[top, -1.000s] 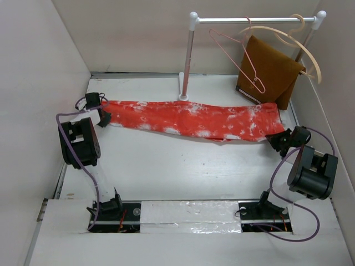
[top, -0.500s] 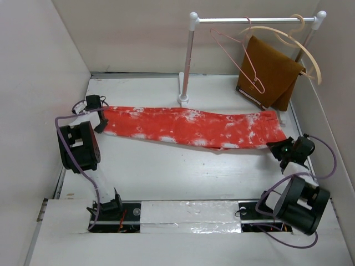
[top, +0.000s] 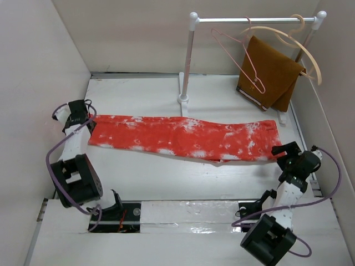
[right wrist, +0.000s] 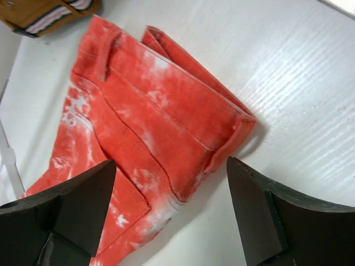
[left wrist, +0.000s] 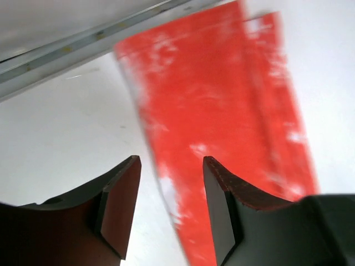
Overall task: Place the trousers on the hanger
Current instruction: Fold the trousers at the center of the board.
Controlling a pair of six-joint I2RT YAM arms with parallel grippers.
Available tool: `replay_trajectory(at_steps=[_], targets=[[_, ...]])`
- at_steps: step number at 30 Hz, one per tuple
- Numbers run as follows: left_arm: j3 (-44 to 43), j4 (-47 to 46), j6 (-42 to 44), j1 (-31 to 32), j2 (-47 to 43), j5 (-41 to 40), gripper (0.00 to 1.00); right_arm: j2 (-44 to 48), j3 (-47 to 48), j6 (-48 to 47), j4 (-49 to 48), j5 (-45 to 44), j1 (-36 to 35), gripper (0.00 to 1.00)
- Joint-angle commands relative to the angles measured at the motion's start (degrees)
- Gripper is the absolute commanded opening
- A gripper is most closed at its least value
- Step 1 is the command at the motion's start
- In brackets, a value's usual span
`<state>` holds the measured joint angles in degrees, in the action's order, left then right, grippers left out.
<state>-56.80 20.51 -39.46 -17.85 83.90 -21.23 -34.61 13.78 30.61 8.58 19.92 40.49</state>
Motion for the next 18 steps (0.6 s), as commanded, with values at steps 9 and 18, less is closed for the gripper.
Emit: replay_trajectory(at_steps=[9,18], targets=[[0.18,-10.05,-3.42,30.26,-16.04,8.67,0.11,-15.48,-0.59,2.6,-7.51,-2.96,0.29,0.88],[16.36,-24.11,-10.02,55.01,-19.74,0.76,0.0,-23.49,2.3,4.73,-15.52,0.03,0.29,0.34]])
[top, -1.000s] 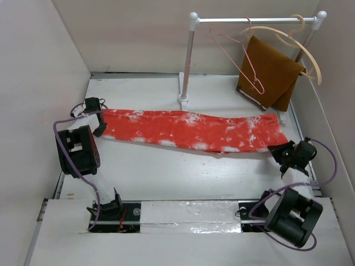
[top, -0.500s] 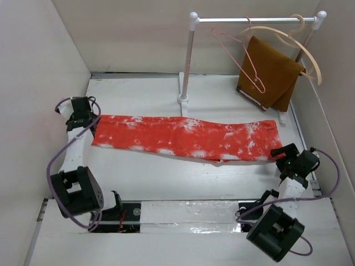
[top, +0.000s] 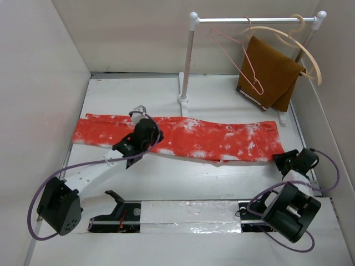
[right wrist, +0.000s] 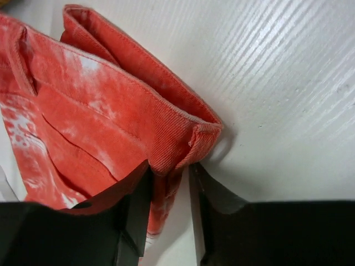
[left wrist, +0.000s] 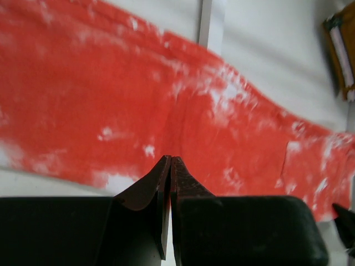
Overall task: Place the trousers on the hanger
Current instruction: Fold the trousers at the center of the board.
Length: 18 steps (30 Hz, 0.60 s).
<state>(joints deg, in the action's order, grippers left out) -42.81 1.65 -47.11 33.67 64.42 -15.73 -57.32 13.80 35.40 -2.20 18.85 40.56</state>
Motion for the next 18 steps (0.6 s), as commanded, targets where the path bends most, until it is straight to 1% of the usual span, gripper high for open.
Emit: replay_trajectory(at_steps=[1,2,3,4,6,7,8,9,10,12,13,14,16,17,18], targets=[[3.77,-5.86,-2.28,4.73,0.87,-5.45,0.0,-0.08,2.46,-0.59,-5.09,1.45,0.23,0.25],[4.31,-6.22,-2.28,6.65,1.58,-6.41,0.0,1.15,2.89,-1.9,-4.84,1.97,0.23,0.1],[4.92,-6.57,-2.28,7.63,2.19,-6.86,0.0,2.9,3.33,-2.61,-3.96,2.07,0.23,0.04],[5.88,-7.62,-2.28,8.42,3.59,-7.56,0.0,7.79,4.03,-4.44,-2.48,1.54,-0.47,0.0],[6.68,-8.94,-2.37,10.53,4.83,-9.14,0.0,13.52,6.05,-6.38,-0.09,2.67,-2.14,0.0],[7.21,-10.16,-2.37,11.06,6.23,-9.49,0.0,17.73,7.19,-7.26,0.87,3.64,-5.19,0.0],[7.3,-10.78,-2.2,11.67,6.85,-10.46,0.0,17.77,8.86,-9.88,5.66,4.43,-7.31,0.0],[7.3,-11.31,-2.11,12.81,7.46,-10.99,0.0,19.68,11.92,-11.04,7.71,4.61,-9.77,0.0],[7.21,-12.19,-1.85,13.35,8.69,-11.51,0.0,19.88,13.17,-12.18,9.3,4.79,-15.19,0.0],[6.51,-12.63,-1.23,14.31,9.75,-12.92,0.0,19.0,14.93,-14.74,13.26,4.18,-20.84,0.0],[6.33,-13.07,-0.97,14.84,10.71,-13.1,0.0,18.39,15.72,-15.35,13.79,4.18,-23.83,0.0],[6.25,-13.25,-0.79,14.84,11.16,-13.19,0.0,17.34,15.99,-15.62,14.76,3.57,-29.95,0.0],[6.24,-13.69,-0.44,14.85,12.39,-13.63,0.0,16.37,17.04,-15.71,15.2,2.77,-36.04,0.0],[6.24,-13.78,-0.35,14.85,12.83,-13.8,0.0,16.1,17.57,-15.45,15.9,0.94,-38.94,0.0],[6.33,-13.69,-0.26,14.85,13.09,-14.15,0.0,15.84,18.27,-15.1,16.34,-0.21,-44.19,0.0]])
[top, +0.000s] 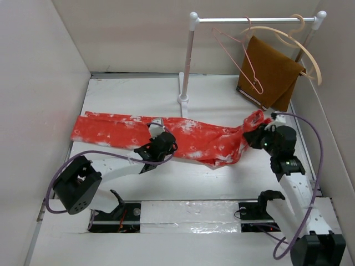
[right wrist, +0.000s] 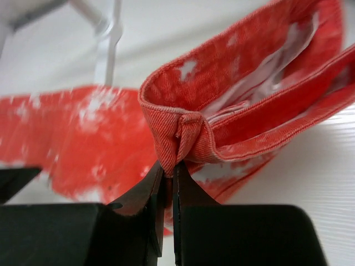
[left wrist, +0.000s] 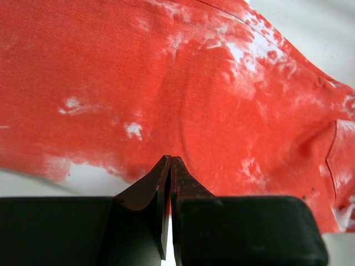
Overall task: Place the trousers on the hanger
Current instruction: Fold the trousers at the center of the board.
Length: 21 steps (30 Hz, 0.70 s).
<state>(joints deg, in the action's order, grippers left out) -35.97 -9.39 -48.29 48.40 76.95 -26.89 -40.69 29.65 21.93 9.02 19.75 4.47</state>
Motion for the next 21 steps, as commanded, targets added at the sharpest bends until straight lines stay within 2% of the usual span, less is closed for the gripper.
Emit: replay_trajectory(at_steps=[1,3,6,7,10,13,17,21], targets=[[-0.25,-2.57,1.09,0.11,1.36,-3.34,0.0,-0.88,3.21,-1.37,5.48,-1.98,-10.68,0.0],[-0.07,-2.13,1.01,0.11,2.32,-4.21,0.0,-1.32,6.64,-0.58,7.07,-5.24,-17.35,0.0],[0.63,-2.21,0.48,0.11,4.35,-4.66,0.0,-3.08,12.17,0.39,8.03,-7.53,-23.43,0.0],[0.89,-2.48,0.31,0.11,5.57,-4.74,0.0,-4.56,13.67,0.48,8.03,-8.23,-27.72,0.0],[0.9,-2.3,-0.13,0.11,7.86,-5.1,0.0,-6.42,21.13,0.48,9.88,-14.11,-34.6,0.0],[0.98,-2.48,-0.31,0.11,9.53,-5.1,0.0,-6.42,27.99,0.3,9.97,-18.42,-36.37,0.0],[1.6,-4.06,-0.92,0.64,10.77,-3.35,0.0,-7.39,38.27,-2.41,12.68,-18.78,-35.76,0.0],[0.64,-5.03,-2.33,5.81,12.35,-2.99,0.0,-7.39,45.57,-4.0,14.36,-18.08,-34.01,0.0]])
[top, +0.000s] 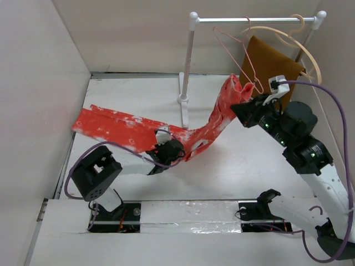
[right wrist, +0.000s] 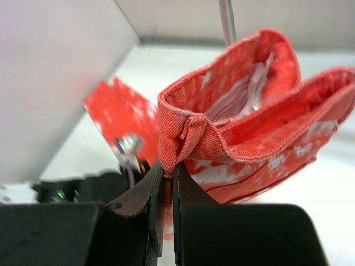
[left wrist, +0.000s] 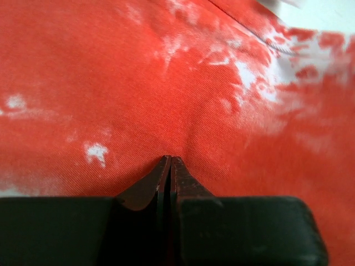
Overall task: Place the trousers on the hanger
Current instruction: Fold the trousers at the center of the board.
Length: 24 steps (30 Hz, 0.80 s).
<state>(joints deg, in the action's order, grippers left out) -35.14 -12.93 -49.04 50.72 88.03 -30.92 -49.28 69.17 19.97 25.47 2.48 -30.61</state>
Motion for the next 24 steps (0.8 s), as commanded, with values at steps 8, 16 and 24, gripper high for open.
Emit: replay_trajectory(at_steps=[8,16,24], targets=[[-14.06,-2.36,-4.58,15.72,13.38,4.37,0.0,2.96,11.43,-4.23,2.2,0.42,2.93,0.0],[-31.04,-1.57,-3.0,19.59,23.6,9.82,0.0,1.64,11.96,-5.46,4.67,2.44,3.45,0.0],[-14.81,-1.66,-1.24,7.22,-0.72,9.64,0.1,-4.59,12.31,-4.85,-0.51,1.92,-0.93,0.0]])
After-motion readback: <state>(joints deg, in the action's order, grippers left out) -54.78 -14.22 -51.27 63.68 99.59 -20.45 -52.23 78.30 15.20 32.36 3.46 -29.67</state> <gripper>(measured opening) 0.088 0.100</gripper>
